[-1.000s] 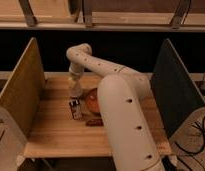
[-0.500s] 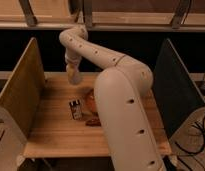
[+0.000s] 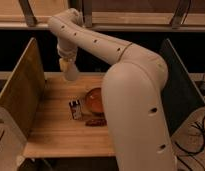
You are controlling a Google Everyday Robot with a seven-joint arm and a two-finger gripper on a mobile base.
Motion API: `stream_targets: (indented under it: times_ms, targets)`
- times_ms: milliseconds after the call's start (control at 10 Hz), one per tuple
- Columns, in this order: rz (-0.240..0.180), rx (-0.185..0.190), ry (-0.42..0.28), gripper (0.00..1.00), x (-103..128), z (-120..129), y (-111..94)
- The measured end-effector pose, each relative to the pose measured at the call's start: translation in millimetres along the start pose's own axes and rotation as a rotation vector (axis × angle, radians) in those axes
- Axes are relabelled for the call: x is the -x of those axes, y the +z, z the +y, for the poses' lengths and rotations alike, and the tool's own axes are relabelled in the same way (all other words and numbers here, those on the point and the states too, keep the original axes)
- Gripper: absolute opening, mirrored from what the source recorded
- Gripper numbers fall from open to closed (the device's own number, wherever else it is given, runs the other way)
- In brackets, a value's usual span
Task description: Place the ceramic cup over the eraser
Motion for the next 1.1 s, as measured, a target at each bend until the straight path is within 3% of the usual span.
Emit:
stream_targets:
  times_ms: [300,600,1100]
  targets:
    - [0.004,0.034,0.071,0.0,-18.7,43.2,-17.1]
    - [0.062,0.109,0.216,0.0,-73.7,90.3,-12.4]
    - [0.072,0.125,0.234,0.0,-80.0,101.4,-10.9]
